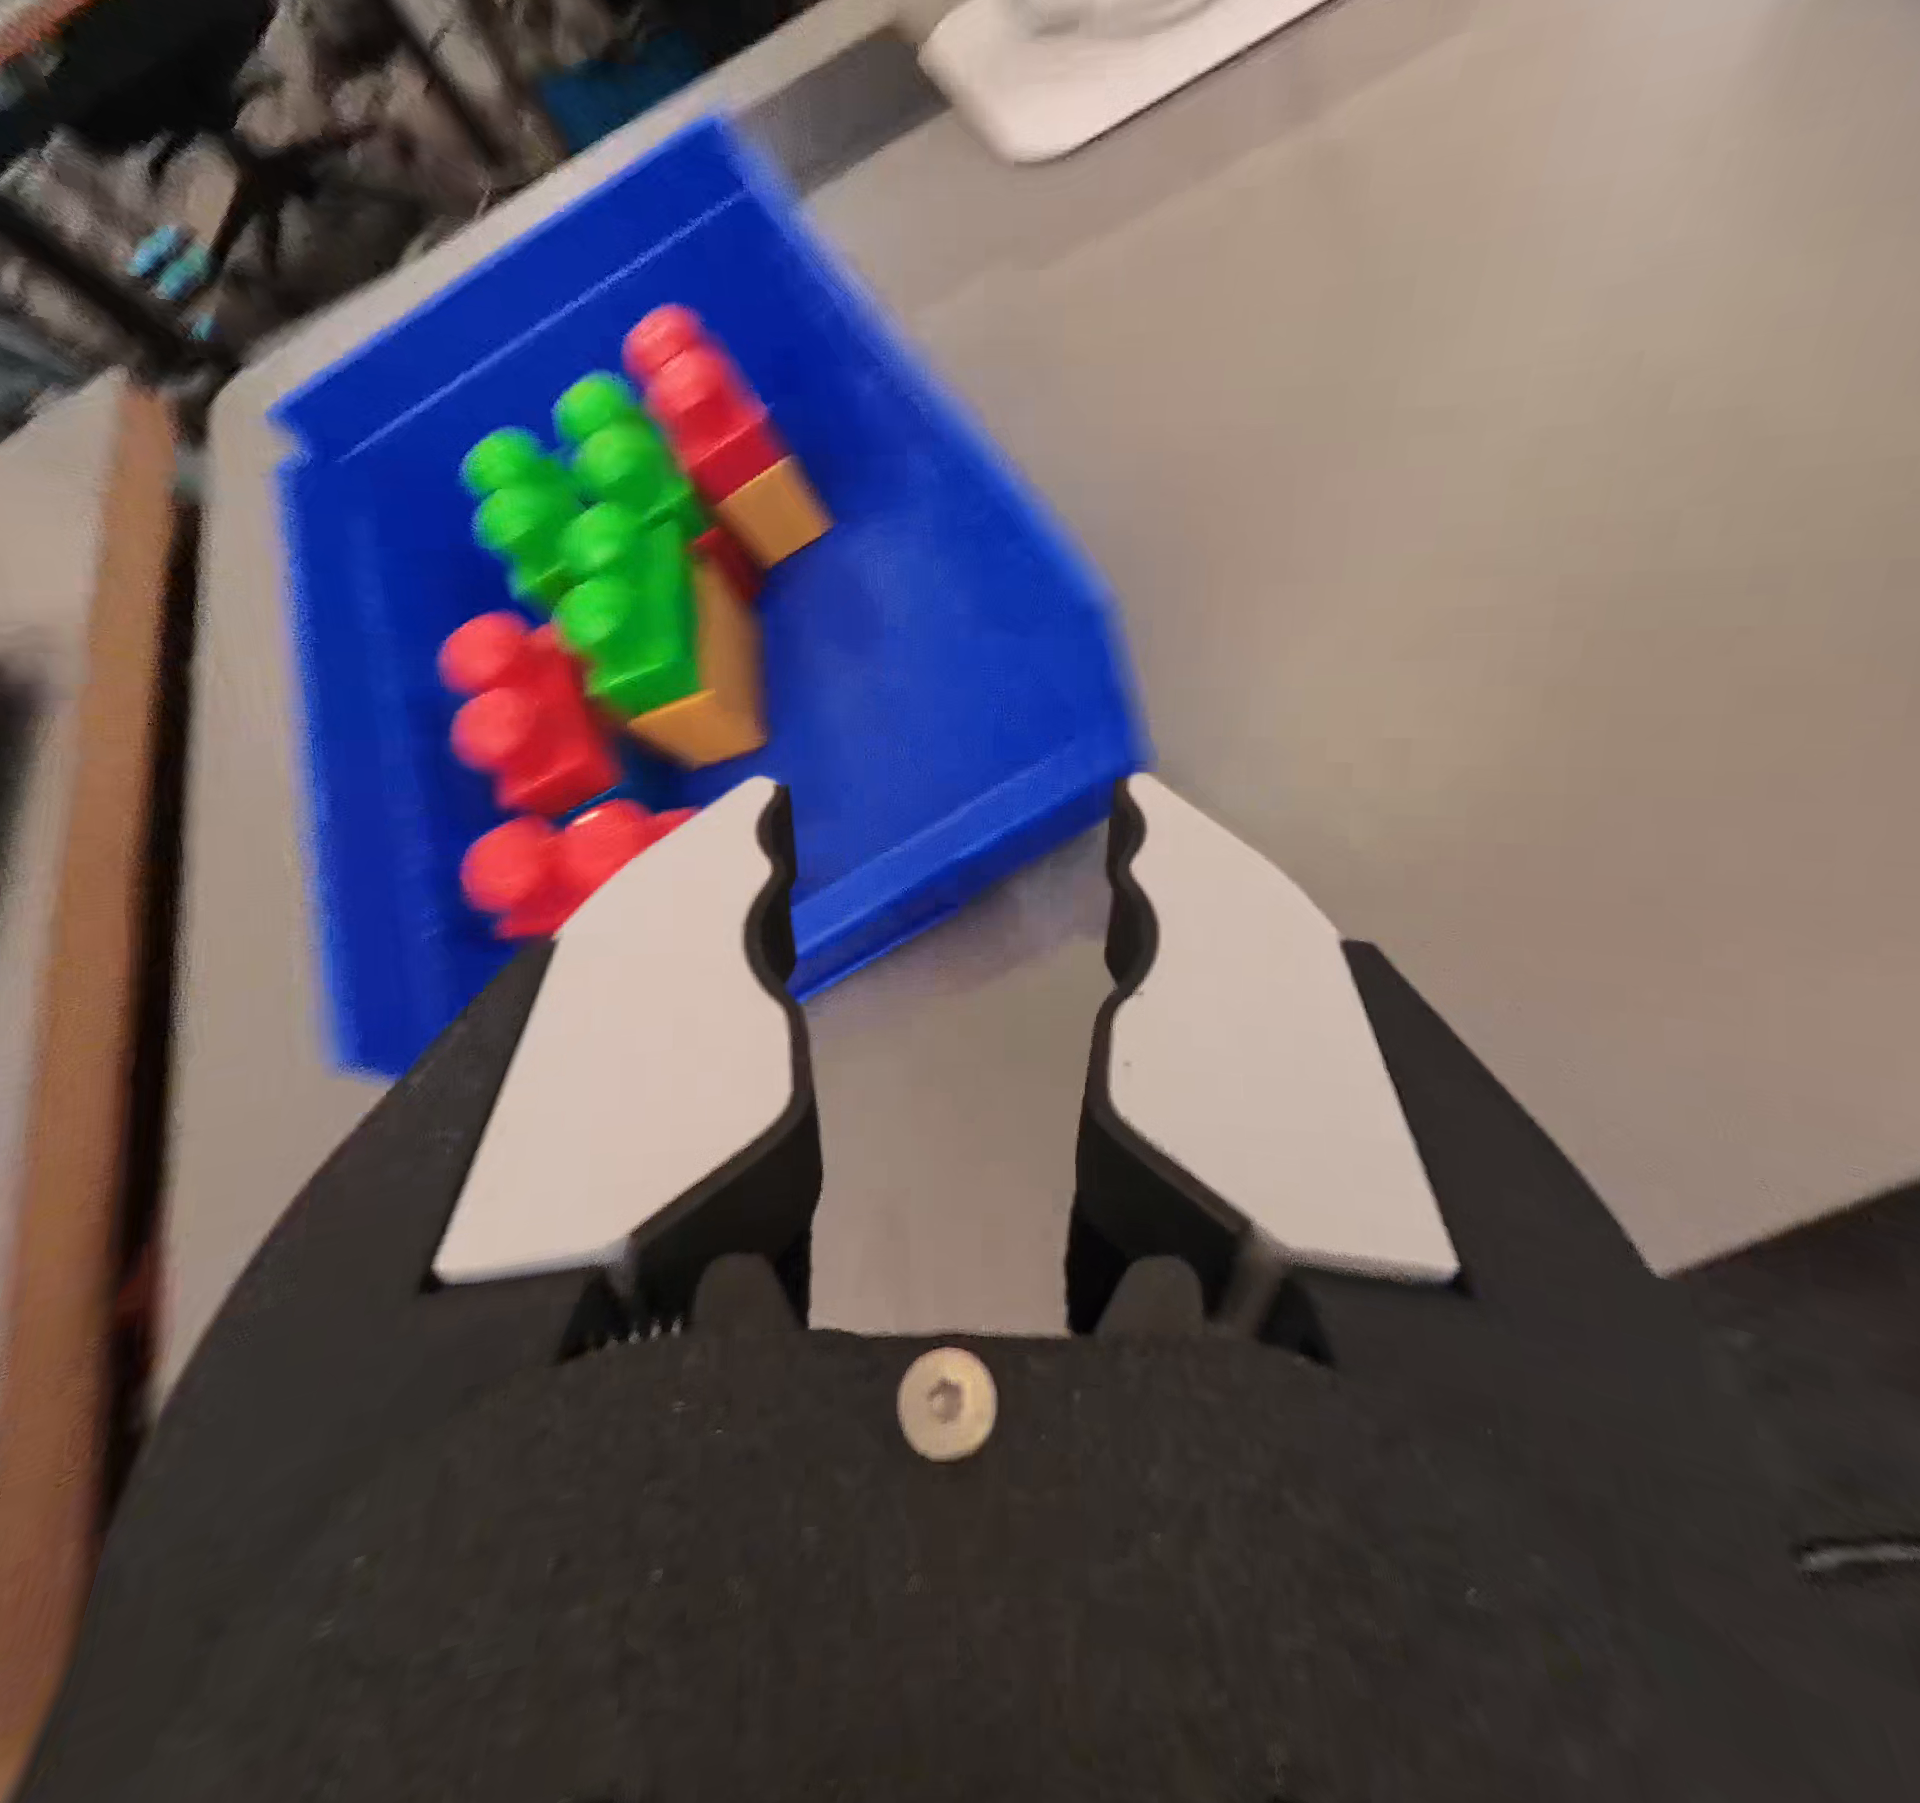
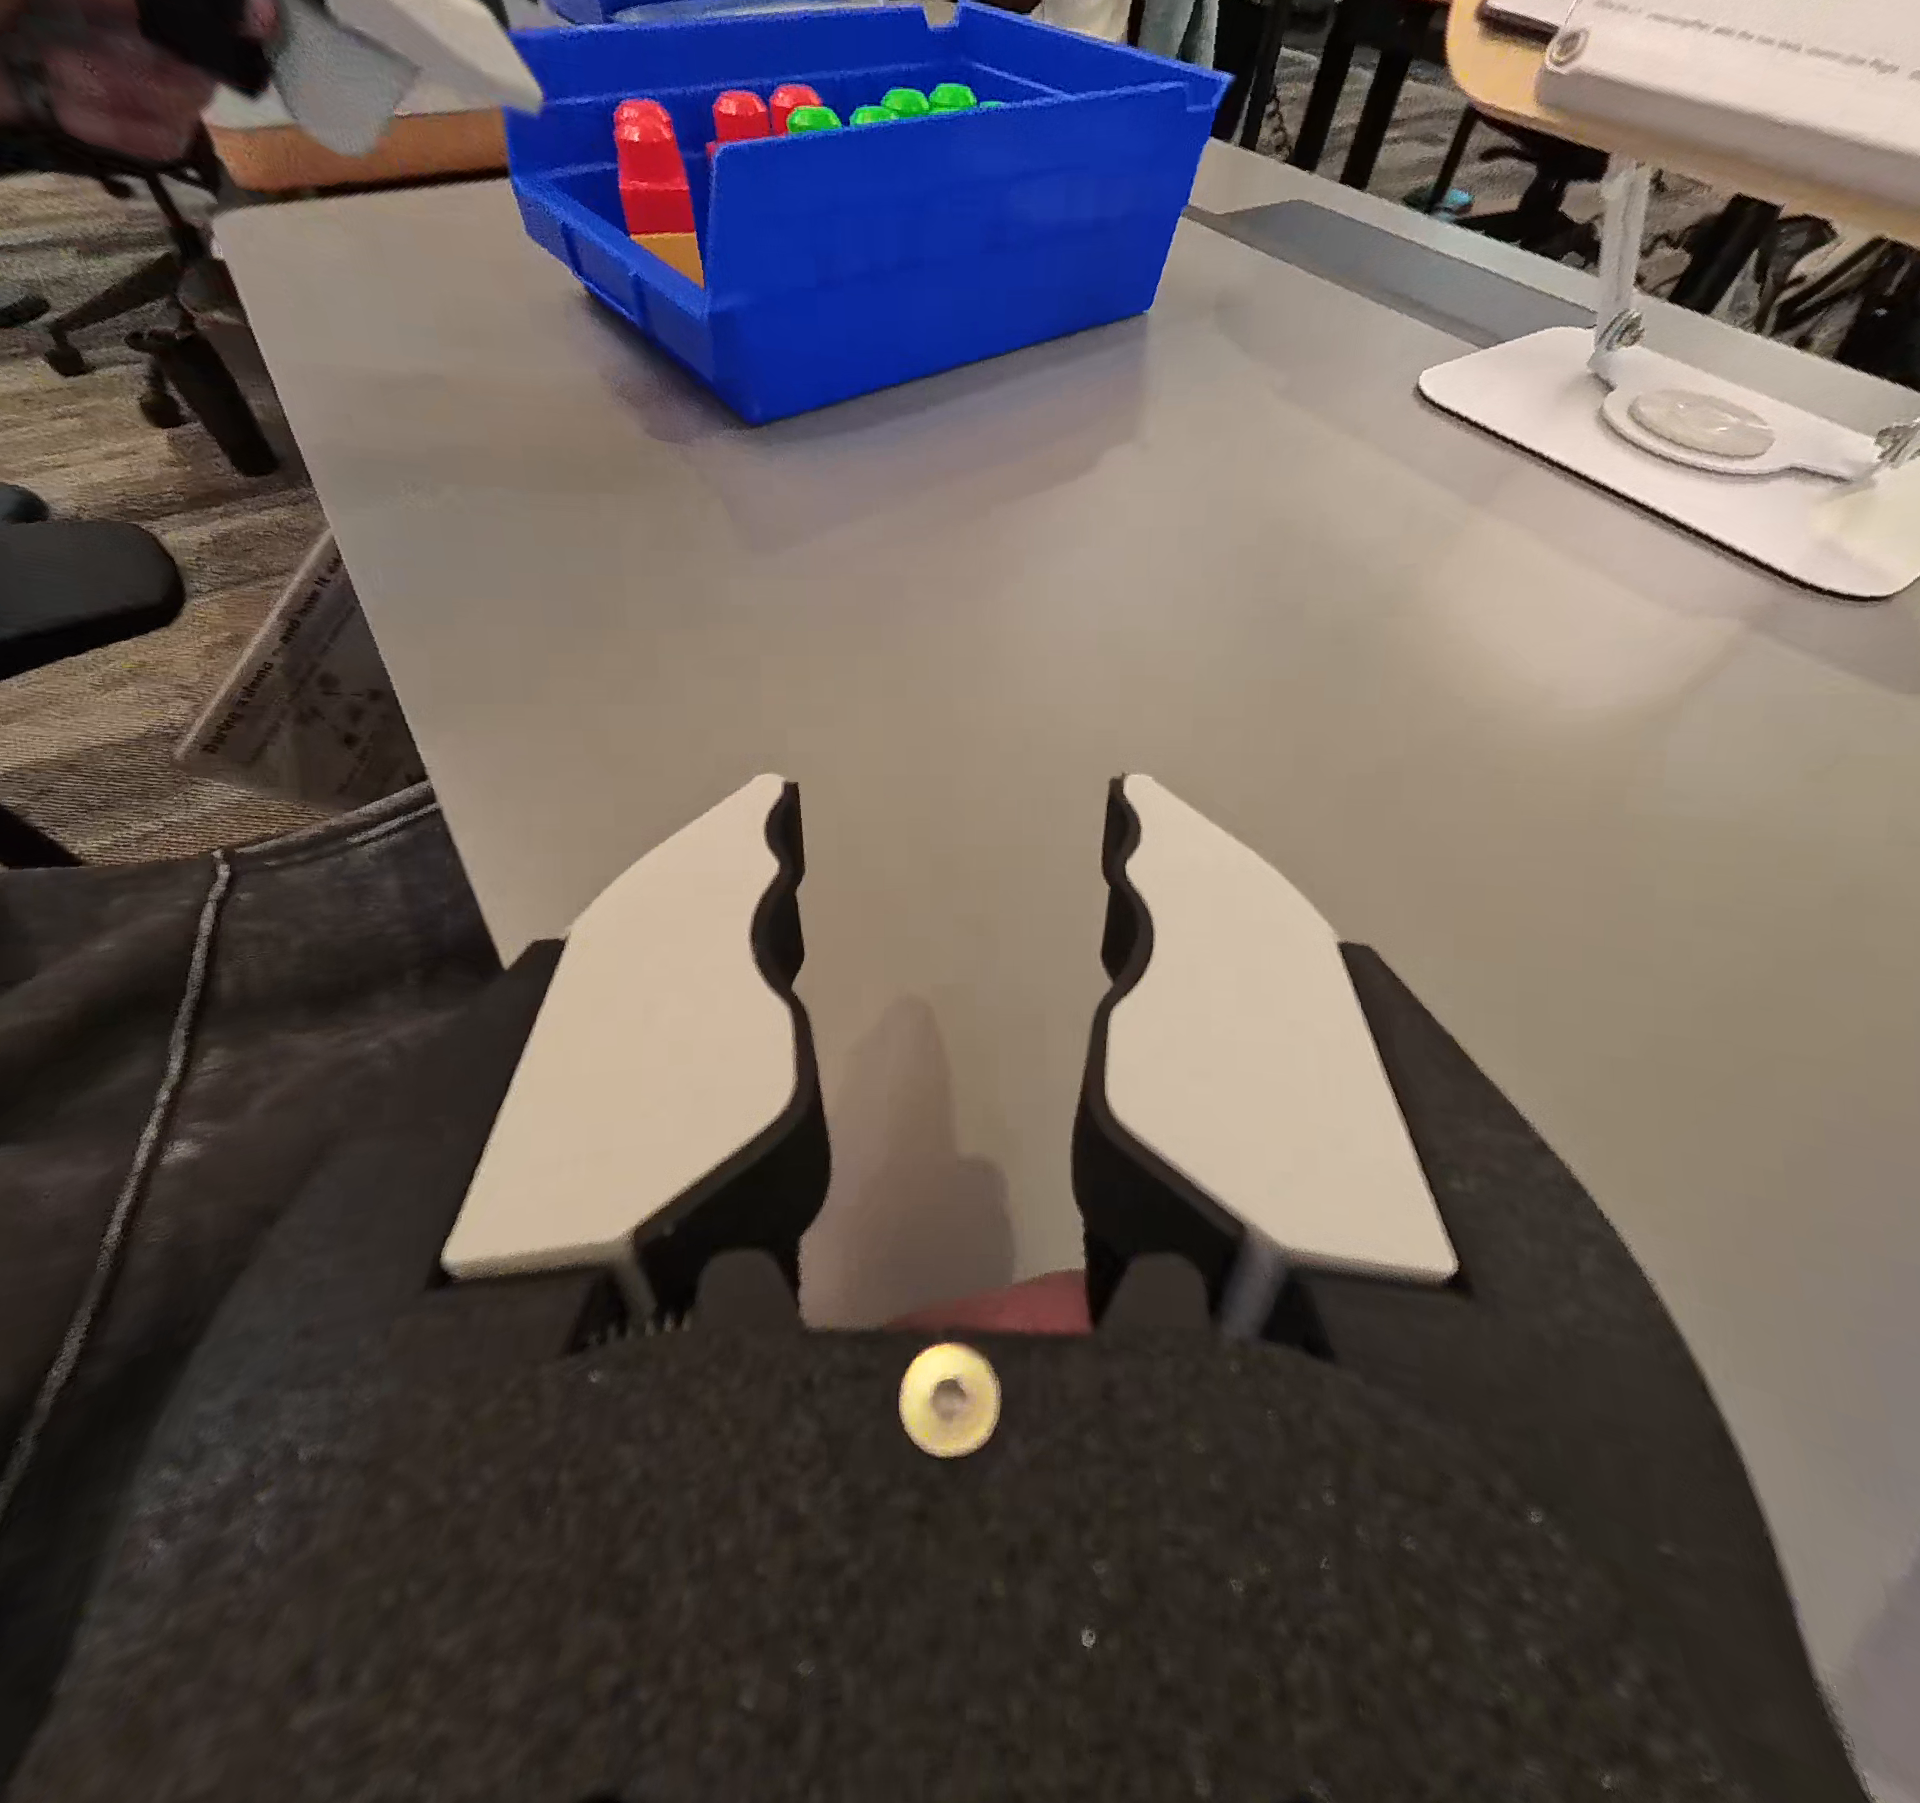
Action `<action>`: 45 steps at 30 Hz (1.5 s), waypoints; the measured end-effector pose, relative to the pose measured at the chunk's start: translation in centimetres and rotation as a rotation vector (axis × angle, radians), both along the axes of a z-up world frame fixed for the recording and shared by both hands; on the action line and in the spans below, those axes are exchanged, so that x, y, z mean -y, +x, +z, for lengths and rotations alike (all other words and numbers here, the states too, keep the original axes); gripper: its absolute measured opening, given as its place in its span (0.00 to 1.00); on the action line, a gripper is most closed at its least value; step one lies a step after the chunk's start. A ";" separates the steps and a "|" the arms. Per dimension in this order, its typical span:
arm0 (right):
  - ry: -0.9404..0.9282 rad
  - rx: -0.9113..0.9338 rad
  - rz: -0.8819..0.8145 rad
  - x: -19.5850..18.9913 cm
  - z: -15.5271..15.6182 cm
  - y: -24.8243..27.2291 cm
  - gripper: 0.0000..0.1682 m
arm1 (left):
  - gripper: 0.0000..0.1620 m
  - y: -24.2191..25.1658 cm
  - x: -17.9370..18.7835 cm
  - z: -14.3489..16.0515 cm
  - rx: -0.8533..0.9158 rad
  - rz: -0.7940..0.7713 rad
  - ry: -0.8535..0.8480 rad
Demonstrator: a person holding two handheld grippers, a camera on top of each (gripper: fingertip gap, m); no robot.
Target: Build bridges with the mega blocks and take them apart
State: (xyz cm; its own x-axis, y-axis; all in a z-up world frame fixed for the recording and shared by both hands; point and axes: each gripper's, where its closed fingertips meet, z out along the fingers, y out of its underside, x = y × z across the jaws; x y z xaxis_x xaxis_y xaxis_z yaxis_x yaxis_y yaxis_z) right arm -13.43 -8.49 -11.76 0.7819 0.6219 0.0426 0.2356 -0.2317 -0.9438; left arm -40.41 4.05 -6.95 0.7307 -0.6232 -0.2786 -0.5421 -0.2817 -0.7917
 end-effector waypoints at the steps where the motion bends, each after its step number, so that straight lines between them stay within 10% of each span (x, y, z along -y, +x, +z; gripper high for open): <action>1: -0.012 -0.011 0.003 -0.1 -0.1 0.1 0.33 | 0.38 -2.0 -1.3 0.1 -0.047 0.054 -0.024; 13: -0.069 -0.053 0.074 -0.4 -0.7 -0.1 0.31 | 0.49 -9.7 -10.7 -4.6 -0.278 0.260 -0.284; 45: -0.160 -0.134 0.102 -0.4 -1.1 0.4 0.30 | 0.45 -8.8 -10.5 -7.1 -0.318 0.237 -0.338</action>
